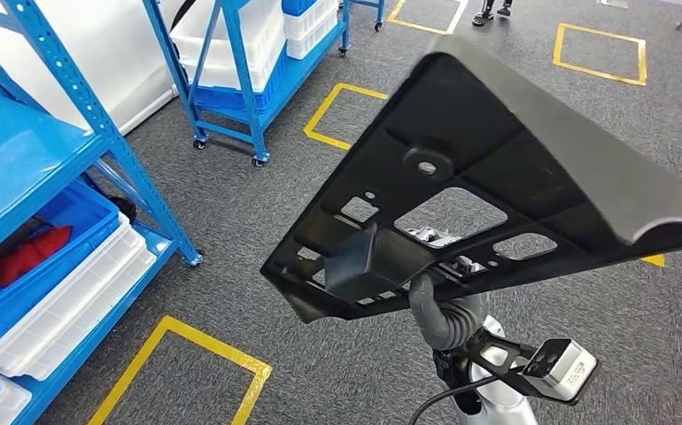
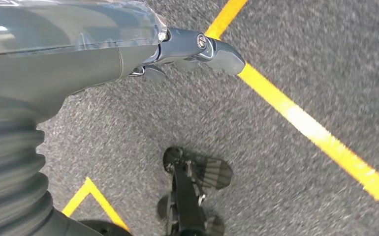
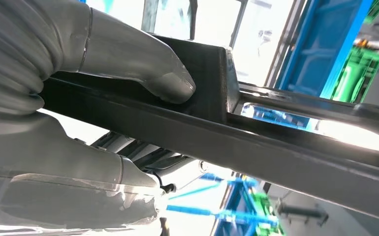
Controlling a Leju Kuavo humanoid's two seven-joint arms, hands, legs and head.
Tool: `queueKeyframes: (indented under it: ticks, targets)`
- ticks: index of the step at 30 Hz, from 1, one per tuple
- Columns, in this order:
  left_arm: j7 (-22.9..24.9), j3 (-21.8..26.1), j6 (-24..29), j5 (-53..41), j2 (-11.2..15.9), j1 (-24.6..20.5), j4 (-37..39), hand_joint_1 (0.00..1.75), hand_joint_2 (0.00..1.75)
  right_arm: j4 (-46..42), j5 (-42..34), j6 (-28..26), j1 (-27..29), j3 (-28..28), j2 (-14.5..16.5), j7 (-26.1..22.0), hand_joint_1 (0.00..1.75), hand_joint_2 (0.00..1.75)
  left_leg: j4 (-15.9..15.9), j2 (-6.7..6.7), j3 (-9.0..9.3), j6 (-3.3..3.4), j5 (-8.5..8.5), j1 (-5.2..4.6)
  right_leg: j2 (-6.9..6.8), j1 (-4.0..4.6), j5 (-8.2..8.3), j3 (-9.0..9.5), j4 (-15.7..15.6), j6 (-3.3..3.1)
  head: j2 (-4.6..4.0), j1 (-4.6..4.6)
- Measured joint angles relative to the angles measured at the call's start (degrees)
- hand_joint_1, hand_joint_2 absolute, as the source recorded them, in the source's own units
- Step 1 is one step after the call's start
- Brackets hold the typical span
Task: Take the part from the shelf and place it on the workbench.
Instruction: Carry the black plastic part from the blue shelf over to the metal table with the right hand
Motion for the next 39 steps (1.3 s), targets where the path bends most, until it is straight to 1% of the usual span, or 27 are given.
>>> queueKeyframes:
  ticks: [2, 4, 5, 7, 9, 10, 11, 12, 13, 14, 16, 18, 19, 20, 22, 24, 25, 26, 27, 28, 30, 32, 33, 35, 36, 37, 39]
  targets:
    - [0.7, 0.1, 0.3, -0.2, -0.5, 0.1, 0.0, 0.00, 1.75, 0.0, 0.8, -0.1, 0.1, 0.1, 0.0, 0.0, 1.75, 1.75, 0.2, 0.98, 0.21, -0.61, -0.41, -0.33, -1.62, 0.38, 0.76, 2.30, -4.4, -0.71, 0.00, -0.01]
    - [1.6, 0.1, 0.6, -0.3, -1.1, 0.0, 0.0, 0.00, 1.75, 0.1, 1.6, -0.5, 0.2, 0.3, 0.0, 0.0, 1.75, 1.75, 0.2, 2.12, 0.48, -1.24, -0.63, -0.40, -0.67, 0.62, 0.69, 2.25, -4.9, -1.57, 0.00, -0.02]
    - [2.0, 0.1, 0.7, -0.4, -1.3, 0.0, 0.0, 0.00, 1.75, 0.2, 1.9, -0.8, 0.2, 0.4, 0.0, 0.0, 1.75, 1.75, 0.3, 1.97, 0.57, -1.59, -0.90, -0.27, -0.07, 0.63, 0.80, 2.27, -5.1, -1.94, 0.00, -0.02]
    - [2.5, 0.1, 0.7, -0.5, -1.7, 0.0, 0.0, 0.00, 1.75, 0.3, 2.3, -1.4, 0.1, 1.0, 0.1, 0.0, 1.75, 1.75, 2.9, -0.35, -0.36, -2.12, -2.88, 0.06, 1.16, 0.41, 1.11, 2.37, -5.5, -2.64, 0.00, -0.02]
    - [3.3, 0.2, 0.8, -0.5, -1.8, 0.3, 0.0, 0.00, 1.75, 0.6, 2.4, -2.0, 0.0, 1.7, 0.2, 0.0, 1.75, 1.75, 10.0, -3.16, -3.67, -2.39, -6.61, 0.21, 2.51, 0.37, 1.24, 2.36, -5.6, -3.04, 0.00, -0.02]
    - [3.8, 0.3, 0.9, -0.3, -1.8, 0.5, 0.0, 0.00, 1.75, 0.8, 2.6, -2.2, 0.1, 2.1, 0.2, 0.0, 1.75, 1.75, 14.0, -3.70, -5.64, -2.44, -8.06, 0.21, 3.32, 0.44, 1.25, 2.33, -5.5, -3.13, 0.00, -0.02]
    - [4.3, 0.5, 1.0, 0.1, -1.8, 0.6, 0.0, 0.00, 1.75, 1.0, 2.8, -2.4, 0.2, 2.5, 0.2, 0.0, 1.75, 1.75, 16.5, -3.91, -7.03, -2.42, -8.52, 0.20, 4.15, 0.51, 1.25, 2.32, -5.4, -3.16, 0.00, -0.02]
    - [4.9, 0.6, 1.0, 0.5, -1.8, 0.7, 0.0, 0.00, 1.75, 1.2, 2.9, -2.6, 0.2, 2.8, 0.3, 0.0, 1.75, 1.75, 16.9, -4.02, -7.46, -2.33, -7.74, 0.19, 4.98, 0.57, 1.25, 2.32, -5.4, -3.16, 0.00, -0.02]
    - [5.4, 0.8, 0.9, 0.8, -1.9, 0.7, 0.0, 0.00, 1.75, 1.4, 3.1, -2.8, 0.1, 3.2, 0.4, 0.0, 1.75, 1.75, 14.9, -4.18, -6.84, -2.15, -5.92, 0.18, 5.80, 0.60, 1.25, 2.34, -5.3, -3.16, 0.00, -0.02]
    - [5.9, 1.1, 0.9, 1.1, -1.9, 0.7, 0.0, 0.00, 1.75, 1.6, 3.3, -3.0, -0.1, 3.7, 0.5, 0.0, 1.75, 1.75, 11.1, -4.75, -5.35, -1.90, -3.52, 0.18, 6.57, 0.62, 1.26, 2.38, -5.2, -3.14, 0.00, -0.02]
    - [6.5, 1.5, 0.9, 1.3, -2.0, 0.6, 0.0, 0.00, 1.75, 1.9, 3.7, -3.2, -0.5, 4.5, 0.8, 0.1, 1.75, 1.75, 3.8, -7.26, -2.41, -1.36, -0.31, 0.17, 7.98, 0.62, 1.33, 2.27, -5.1, -2.87, 0.00, -0.02]
    - [6.7, 1.8, 0.9, 1.4, -2.1, 0.6, 0.0, 0.00, 1.75, 2.1, 4.1, -3.2, -0.8, 5.2, 1.2, 0.1, 1.75, 1.75, 0.9, -8.69, -1.28, -0.92, 0.23, -0.02, 9.17, 0.36, 1.58, 1.92, -5.1, -2.17, 0.00, -0.02]
    - [6.7, 1.8, 0.9, 1.4, -2.2, 0.5, 0.0, 0.00, 1.75, 2.2, 4.3, -3.2, -0.9, 5.5, 1.3, 0.2, 1.75, 1.75, 0.5, -8.24, -1.12, -0.71, 0.35, -0.13, 9.79, 0.20, 1.76, 1.77, -5.2, -1.72, 0.00, -0.02]
    - [6.6, 1.8, 0.8, 1.4, -2.3, 0.3, 0.0, 0.00, 1.75, 2.2, 4.4, -3.1, -0.9, 5.8, 1.3, 0.2, 1.75, 1.75, 0.2, -7.65, -0.96, -0.38, 0.63, -0.07, 9.84, 0.12, 1.80, 1.70, -5.2, -1.37, 0.00, -0.02]
    - [6.1, 1.9, 0.8, 1.5, -2.4, 0.1, 0.0, 0.00, 1.75, 2.1, 4.8, -2.9, -1.4, 6.4, 1.3, 0.2, 1.75, 1.75, -0.6, -6.32, -0.63, 0.33, 1.23, 0.06, 7.54, 0.36, 0.32, 0.70, -3.1, -0.89, 0.00, -0.02]
    - [5.6, 2.0, 0.7, 1.8, -2.5, 0.1, 0.0, 0.00, 1.75, 2.1, 5.0, -2.6, -2.2, 7.3, 1.3, 0.2, 1.75, 1.75, -1.0, -4.80, -0.57, 0.78, 1.45, -0.08, 4.30, 0.43, -3.30, -2.28, 3.2, -0.62, 0.00, -0.01]
    - [5.4, 2.1, 0.7, 2.0, -2.5, 0.2, 0.0, 0.00, 1.75, 2.2, 5.0, -2.5, -2.5, 7.8, 1.3, 0.2, 1.75, 1.75, -1.0, -3.99, -0.62, 0.88, 1.43, -0.20, 3.61, 0.27, -5.00, -4.06, 7.0, -0.46, 0.00, -0.02]
    - [5.1, 2.2, 0.8, 2.3, -2.5, 0.2, 0.0, 0.00, 1.75, 2.3, 5.1, -2.3, -2.8, 8.2, 1.3, 0.2, 1.75, 1.75, -0.9, -3.19, -0.64, 0.90, 1.38, -0.26, 3.29, 0.08, -5.80, -5.26, 9.6, -0.30, 0.00, -0.01]
    - [4.9, 2.3, 0.9, 2.5, -2.5, 0.2, 0.0, 0.00, 1.75, 2.4, 5.1, -2.1, -3.0, 8.6, 1.3, 0.2, 1.75, 1.75, -0.9, -2.42, -0.66, 0.87, 1.32, -0.29, 3.07, -0.09, -5.58, -5.49, 10.3, -0.16, 0.00, -0.01]
    - [4.6, 2.4, 1.0, 2.7, -2.5, 0.1, 0.0, 0.00, 1.75, 2.5, 5.1, -2.0, -3.4, 9.0, 1.3, 0.2, 1.75, 1.75, -0.8, -1.72, -0.66, 0.79, 1.23, -0.29, 2.75, -0.22, -4.38, -4.54, 8.8, -0.06, 0.00, -0.01]
    - [4.0, 2.7, 1.3, 3.1, -2.6, 0.0, 0.0, 0.00, 1.75, 2.6, 5.1, -1.9, -4.2, 9.7, 1.3, 0.1, 1.75, 1.75, -0.5, -0.53, -0.61, 0.47, 0.94, -0.30, 0.92, -0.24, -1.22, -0.26, 1.0, -0.14, 0.00, 0.00]
    - [3.5, 3.0, 1.4, 3.2, -2.6, -0.1, 0.0, 0.00, 1.75, 2.4, 5.0, -2.0, -5.1, 10.3, 1.2, 0.1, 1.75, 1.75, -0.1, 0.40, -0.57, -0.10, 0.56, -0.51, -0.72, 0.13, 0.19, 2.66, -4.6, -0.64, 0.00, -0.01]
    - [3.3, 3.1, 1.4, 3.1, -2.6, -0.2, 0.0, 0.00, 1.75, 2.3, 4.9, -2.0, -5.5, 10.4, 1.2, 0.1, 1.75, 1.75, 0.0, 0.83, -0.54, -0.43, 0.43, -0.60, -0.93, 0.34, 0.11, 2.96, -5.4, -0.94, 0.00, -0.01]
    - [3.0, 3.1, 1.3, 2.9, -2.6, -0.3, 0.0, 0.00, 1.75, 1.8, 4.6, -2.0, -6.0, 10.5, 1.0, 0.0, 1.75, 1.75, 0.1, 1.58, -0.42, -1.12, 0.21, -0.56, 0.27, 0.48, 0.37, 2.87, -5.4, -1.52, 0.00, -0.01]
    - [2.7, 3.1, 1.2, 2.7, -2.6, -0.4, 0.0, 0.00, 1.75, 1.5, 4.4, -2.1, -6.2, 10.5, 0.8, 0.0, 1.75, 1.75, 0.4, 1.18, -0.46, -1.45, -0.20, -0.42, 0.79, 0.41, 0.52, 2.95, -5.6, -1.81, 0.00, -0.01]
    - [2.5, 3.1, 0.9, 2.4, -2.6, -0.4, 0.0, 0.00, 1.75, 1.3, 4.2, -2.1, -6.4, 10.5, 0.7, 0.0, 1.75, 1.75, 1.6, 0.16, -0.90, -1.73, -1.17, -0.25, 1.33, 0.30, 0.71, 3.02, -5.9, -2.13, 0.00, -0.01]
    - [2.0, 3.0, 0.4, 1.8, -2.5, -0.4, 0.0, 0.00, 1.75, 1.0, 3.9, -2.4, -6.8, 10.5, 0.4, 0.0, 1.75, 1.75, 7.9, -2.66, -3.59, -2.11, -4.82, 0.02, 2.50, 0.16, 0.97, 3.05, -6.1, -2.56, 0.00, -0.02]
